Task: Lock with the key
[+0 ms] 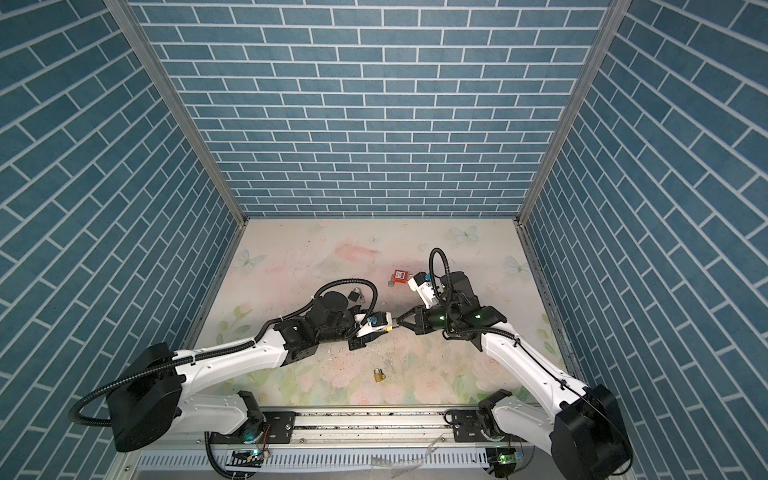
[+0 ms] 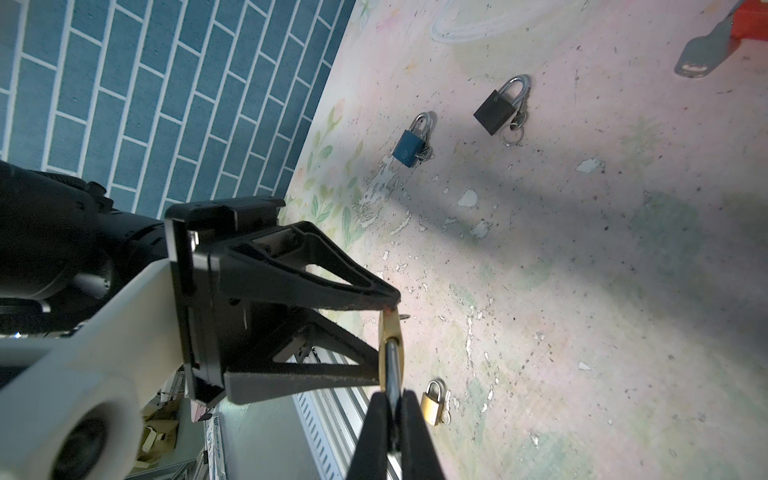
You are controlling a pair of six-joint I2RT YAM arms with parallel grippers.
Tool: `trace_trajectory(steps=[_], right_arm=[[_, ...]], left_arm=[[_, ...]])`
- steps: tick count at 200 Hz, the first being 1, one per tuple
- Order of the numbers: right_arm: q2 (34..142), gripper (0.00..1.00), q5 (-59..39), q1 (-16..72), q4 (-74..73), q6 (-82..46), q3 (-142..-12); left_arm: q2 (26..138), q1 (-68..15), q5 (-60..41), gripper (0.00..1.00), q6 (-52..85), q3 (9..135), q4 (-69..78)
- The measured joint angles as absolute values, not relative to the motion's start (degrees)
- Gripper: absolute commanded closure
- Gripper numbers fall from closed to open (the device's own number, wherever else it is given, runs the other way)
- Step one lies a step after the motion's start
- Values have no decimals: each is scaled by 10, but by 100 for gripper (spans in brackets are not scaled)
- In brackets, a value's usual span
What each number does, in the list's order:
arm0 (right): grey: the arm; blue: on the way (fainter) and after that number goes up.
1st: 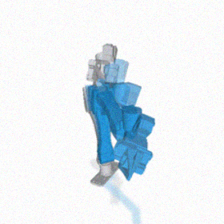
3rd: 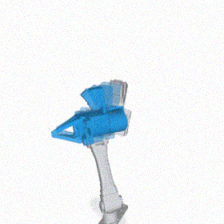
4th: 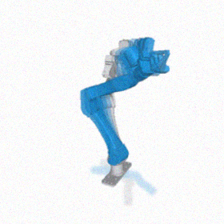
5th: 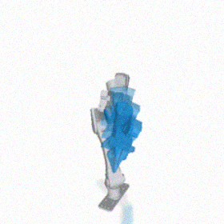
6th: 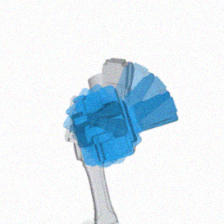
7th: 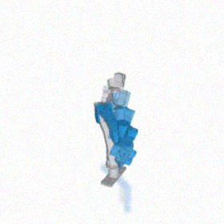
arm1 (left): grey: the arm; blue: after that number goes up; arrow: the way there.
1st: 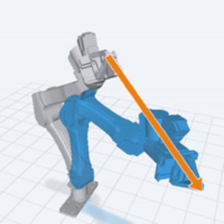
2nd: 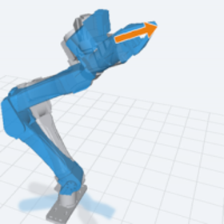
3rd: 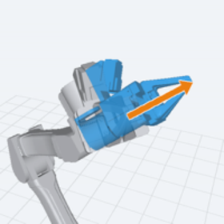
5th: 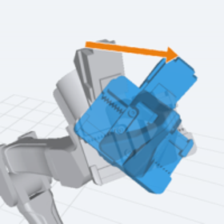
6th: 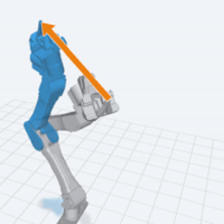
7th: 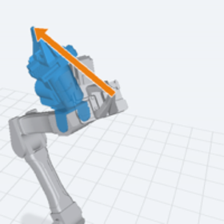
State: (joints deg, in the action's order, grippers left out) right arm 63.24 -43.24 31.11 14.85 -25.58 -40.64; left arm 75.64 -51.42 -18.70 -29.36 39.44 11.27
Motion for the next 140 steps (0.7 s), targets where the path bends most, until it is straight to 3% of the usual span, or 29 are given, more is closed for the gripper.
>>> trace_trajectory(steps=[140], right_arm=[[672, 100, -437, 321, 83, -278, -386]], left_arm=[[777, -515, -165, 100, -265, 394, 106]])
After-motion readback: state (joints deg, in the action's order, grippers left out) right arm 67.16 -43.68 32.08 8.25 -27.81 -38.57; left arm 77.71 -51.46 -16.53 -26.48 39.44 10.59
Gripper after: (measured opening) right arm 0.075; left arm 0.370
